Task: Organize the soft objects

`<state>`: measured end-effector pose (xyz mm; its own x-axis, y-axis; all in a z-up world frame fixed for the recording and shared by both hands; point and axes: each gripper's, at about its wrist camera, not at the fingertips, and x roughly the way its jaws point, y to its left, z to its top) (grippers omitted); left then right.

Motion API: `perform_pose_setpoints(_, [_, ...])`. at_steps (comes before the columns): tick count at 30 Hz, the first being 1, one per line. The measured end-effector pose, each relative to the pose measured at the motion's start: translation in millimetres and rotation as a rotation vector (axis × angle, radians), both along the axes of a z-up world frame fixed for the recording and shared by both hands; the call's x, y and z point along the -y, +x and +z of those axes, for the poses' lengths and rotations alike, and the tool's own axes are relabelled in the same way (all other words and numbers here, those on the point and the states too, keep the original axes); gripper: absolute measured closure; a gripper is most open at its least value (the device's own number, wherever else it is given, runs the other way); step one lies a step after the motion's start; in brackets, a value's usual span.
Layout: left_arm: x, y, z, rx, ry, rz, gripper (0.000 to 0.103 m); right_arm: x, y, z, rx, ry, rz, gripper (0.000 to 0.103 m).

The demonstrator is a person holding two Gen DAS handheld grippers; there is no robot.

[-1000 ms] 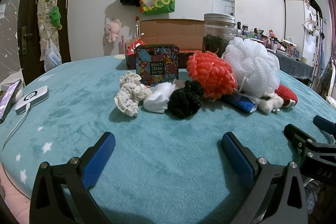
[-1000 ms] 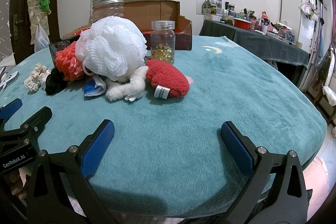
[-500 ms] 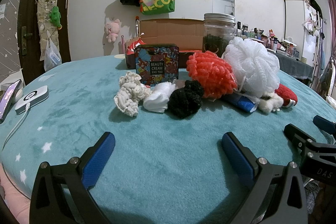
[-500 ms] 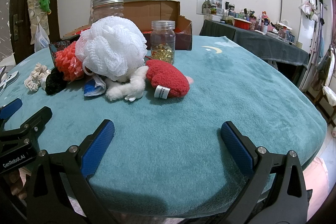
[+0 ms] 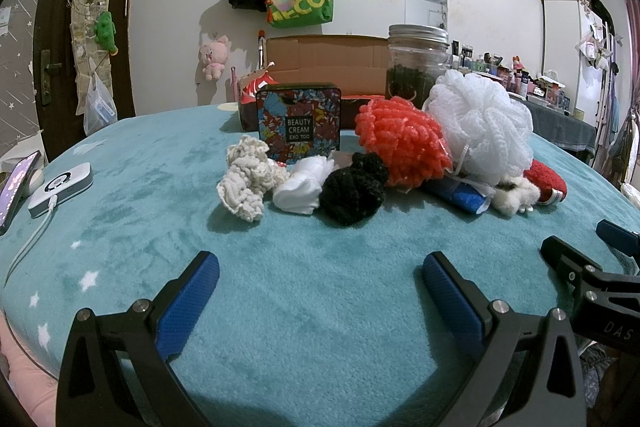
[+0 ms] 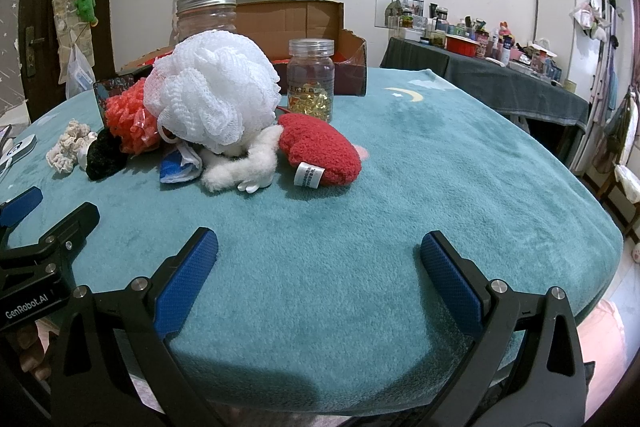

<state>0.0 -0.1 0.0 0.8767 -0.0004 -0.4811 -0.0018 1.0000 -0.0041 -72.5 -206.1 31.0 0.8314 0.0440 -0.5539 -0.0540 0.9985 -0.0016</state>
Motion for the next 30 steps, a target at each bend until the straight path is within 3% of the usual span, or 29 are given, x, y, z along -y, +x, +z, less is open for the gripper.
perform_pose_setpoints(19, [0,0,3,-0.022,-0.006,-0.01,0.0,1,3,-1,-0.009,0.009,0.012,0.0])
perform_pose_setpoints(24, [-3,14,22,-0.023,-0.025,-0.038,0.0,2,5,7,-0.026,0.042,0.05,0.0])
perform_pose_setpoints(30, [0,21,44,-0.011,-0.044,-0.104,0.0,5,11,26,0.015,0.051,0.064,0.0])
